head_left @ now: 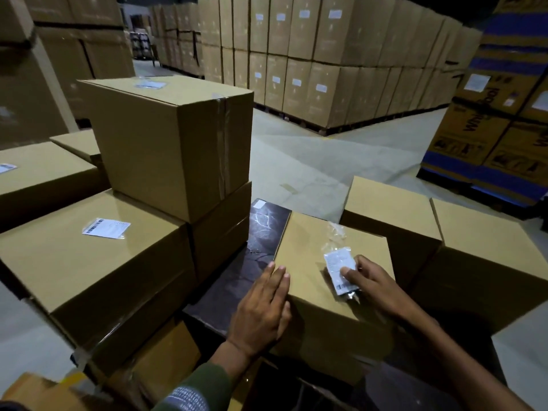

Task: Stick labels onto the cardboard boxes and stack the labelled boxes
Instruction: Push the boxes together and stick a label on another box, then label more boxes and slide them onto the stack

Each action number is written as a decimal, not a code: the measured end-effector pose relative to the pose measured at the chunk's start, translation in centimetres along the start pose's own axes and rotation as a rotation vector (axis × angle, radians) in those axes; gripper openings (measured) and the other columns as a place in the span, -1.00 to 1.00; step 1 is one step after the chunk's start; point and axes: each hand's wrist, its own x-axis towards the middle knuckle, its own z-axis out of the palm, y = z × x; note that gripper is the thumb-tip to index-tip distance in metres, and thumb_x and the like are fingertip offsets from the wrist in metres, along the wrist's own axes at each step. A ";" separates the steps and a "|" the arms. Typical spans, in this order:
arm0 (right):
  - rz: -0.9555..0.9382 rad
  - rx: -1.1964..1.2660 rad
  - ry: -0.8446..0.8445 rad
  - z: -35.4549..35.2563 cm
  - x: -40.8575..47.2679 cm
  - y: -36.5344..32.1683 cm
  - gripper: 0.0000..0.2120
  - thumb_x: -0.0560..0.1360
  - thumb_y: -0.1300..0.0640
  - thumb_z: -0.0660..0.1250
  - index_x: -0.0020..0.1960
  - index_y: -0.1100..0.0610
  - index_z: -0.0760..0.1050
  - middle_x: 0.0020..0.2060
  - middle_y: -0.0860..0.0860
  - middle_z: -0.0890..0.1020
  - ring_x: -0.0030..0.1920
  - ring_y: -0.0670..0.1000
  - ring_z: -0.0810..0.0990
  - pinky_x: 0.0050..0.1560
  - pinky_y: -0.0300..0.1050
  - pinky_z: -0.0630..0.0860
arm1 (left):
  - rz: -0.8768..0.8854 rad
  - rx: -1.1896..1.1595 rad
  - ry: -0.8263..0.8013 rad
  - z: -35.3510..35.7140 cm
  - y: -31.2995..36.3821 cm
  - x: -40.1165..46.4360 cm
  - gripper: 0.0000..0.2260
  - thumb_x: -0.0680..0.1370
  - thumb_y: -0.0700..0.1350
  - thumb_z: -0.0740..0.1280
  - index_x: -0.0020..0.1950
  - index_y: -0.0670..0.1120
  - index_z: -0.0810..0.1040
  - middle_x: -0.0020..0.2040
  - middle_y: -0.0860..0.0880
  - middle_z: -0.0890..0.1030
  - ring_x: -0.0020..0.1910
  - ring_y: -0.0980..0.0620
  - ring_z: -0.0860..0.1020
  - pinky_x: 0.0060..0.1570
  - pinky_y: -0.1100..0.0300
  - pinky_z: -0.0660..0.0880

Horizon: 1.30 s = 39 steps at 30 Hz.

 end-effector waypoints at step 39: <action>-0.091 0.451 -0.017 4.6 -3.3 -2.9 -0.80 0.51 0.15 0.43 -0.20 0.28 0.59 -0.28 0.14 0.69 -0.28 0.07 0.61 -0.25 -0.07 0.49 | -0.258 0.337 -0.328 -6.9 1.7 -5.7 -0.30 0.50 0.04 0.13 0.55 -0.30 0.12 0.57 -0.32 0.08 0.55 -0.27 0.07 0.45 -0.18 0.07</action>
